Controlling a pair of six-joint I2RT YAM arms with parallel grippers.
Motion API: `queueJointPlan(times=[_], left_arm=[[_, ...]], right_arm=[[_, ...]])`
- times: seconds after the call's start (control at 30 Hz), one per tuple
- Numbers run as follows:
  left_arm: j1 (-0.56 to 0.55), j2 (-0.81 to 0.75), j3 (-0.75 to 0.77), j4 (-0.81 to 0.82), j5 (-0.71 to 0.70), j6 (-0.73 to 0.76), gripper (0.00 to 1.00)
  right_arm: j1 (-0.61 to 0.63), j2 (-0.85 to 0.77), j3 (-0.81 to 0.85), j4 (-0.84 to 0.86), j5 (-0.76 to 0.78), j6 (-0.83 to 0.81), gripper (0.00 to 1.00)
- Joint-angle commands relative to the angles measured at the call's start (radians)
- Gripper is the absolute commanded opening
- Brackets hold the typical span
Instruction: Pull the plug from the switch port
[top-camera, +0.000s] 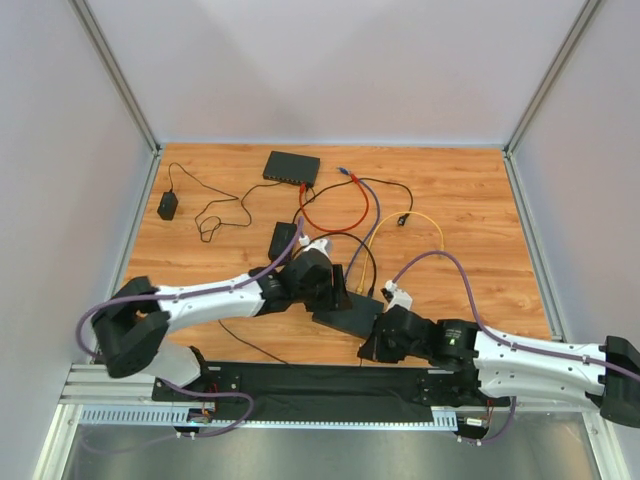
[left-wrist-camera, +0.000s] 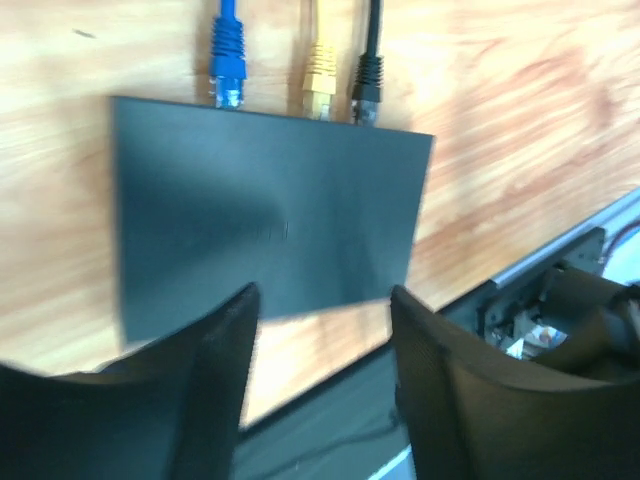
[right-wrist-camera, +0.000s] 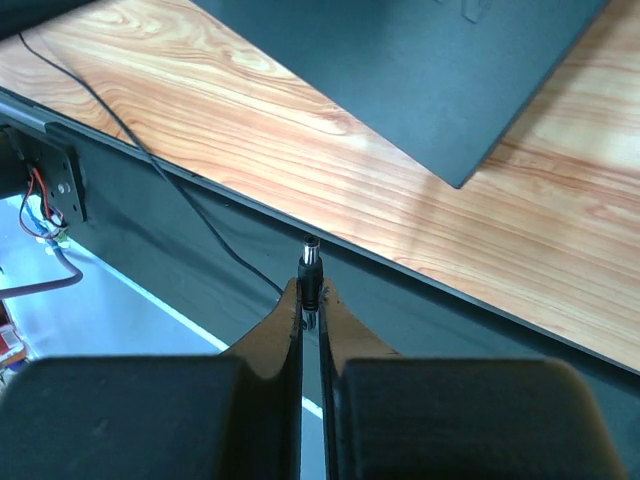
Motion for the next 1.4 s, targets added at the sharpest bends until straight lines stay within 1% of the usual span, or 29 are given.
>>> queueJointPlan(times=[0.0,0.07,0.13,0.17,0.2,0.23,0.27,0.3,0.37,0.47,0.53,0.6,0.7,0.83,0.93,1.03,1.1,1.13,1.17,1.2,1.23,1.27,1.3,1.33,1.37], left_arm=[[-0.004,-0.187,0.026,-0.184,-0.127,0.088,0.65],[-0.004,-0.252,0.006,-0.232,-0.141,0.094,0.70],[-0.004,-0.353,-0.032,-0.226,-0.115,0.109,0.76],[-0.004,-0.388,-0.089,-0.174,-0.083,0.123,0.77],[-0.004,-0.455,-0.123,-0.140,-0.013,0.155,0.77],[-0.004,-0.489,-0.155,-0.109,0.023,0.166,0.78],[-0.004,-0.523,-0.222,-0.044,0.054,0.177,0.80],[-0.004,-0.587,-0.258,-0.001,0.122,0.212,0.82],[-0.004,-0.681,-0.356,0.090,0.196,0.229,0.82],[-0.007,-0.772,-0.433,0.150,0.236,0.244,0.86],[-0.012,-0.796,-0.448,0.174,0.239,0.261,0.88],[-0.019,-0.812,-0.447,0.182,0.226,0.287,0.91],[-0.032,-0.778,-0.415,0.159,0.197,0.326,0.94],[-0.058,-0.695,-0.361,0.184,0.238,0.381,0.94],[-0.059,-0.600,-0.327,0.159,0.204,0.392,0.95],[-0.062,-0.571,-0.324,0.167,0.194,0.376,0.94],[-0.062,-0.553,-0.309,0.129,0.154,0.375,0.86],[-0.062,-0.545,-0.303,0.121,0.143,0.372,0.79],[-0.062,-0.542,-0.298,0.106,0.108,0.363,0.57],[-0.061,-0.539,-0.289,0.083,0.077,0.350,0.44],[-0.061,-0.536,-0.261,0.010,0.047,0.343,0.33],[-0.058,-0.527,-0.243,-0.032,0.001,0.331,0.09],[-0.053,-0.519,-0.223,-0.078,-0.035,0.324,0.00],[-0.047,-0.513,-0.183,-0.170,-0.062,0.315,0.00],[-0.039,-0.501,-0.166,-0.219,-0.117,0.292,0.00]], right_arm=[[0.003,0.014,0.084,-0.025,0.015,-0.053,0.00],[0.000,0.036,0.121,-0.026,0.029,-0.071,0.00],[-0.025,0.070,0.179,-0.020,0.023,-0.108,0.00],[-0.037,0.085,0.199,-0.019,0.011,-0.123,0.00],[-0.049,0.114,0.224,-0.020,0.006,-0.134,0.00],[-0.074,0.128,0.268,-0.023,0.002,-0.166,0.00],[-0.084,0.140,0.294,-0.026,-0.011,-0.181,0.00],[-0.112,0.162,0.317,-0.033,-0.017,-0.195,0.00],[-0.141,0.182,0.380,-0.049,-0.053,-0.231,0.00],[-0.190,0.200,0.428,-0.042,-0.116,-0.261,0.00],[-0.203,0.212,0.448,-0.036,-0.149,-0.274,0.00],[-0.206,0.226,0.471,-0.040,-0.167,-0.280,0.00],[-0.207,0.232,0.473,-0.013,-0.210,-0.275,0.00],[-0.213,0.234,0.466,0.007,-0.241,-0.260,0.00],[-0.215,0.217,0.466,0.018,-0.262,-0.257,0.00],[-0.220,0.205,0.466,0.020,-0.271,-0.258,0.00],[-0.226,0.196,0.465,0.016,-0.273,-0.263,0.00],[-0.227,0.191,0.465,0.013,-0.270,-0.267,0.00],[-0.233,0.186,0.465,0.006,-0.264,-0.272,0.00],[-0.247,0.185,0.468,-0.023,-0.253,-0.278,0.02],[-0.255,0.182,0.471,-0.040,-0.229,-0.293,0.05],[-0.262,0.171,0.472,-0.054,-0.219,-0.301,0.09],[-0.284,0.168,0.474,-0.081,-0.212,-0.312,0.14],[-0.296,0.163,0.476,-0.094,-0.198,-0.323,0.28],[-0.311,0.156,0.482,-0.109,-0.195,-0.349,0.35]])
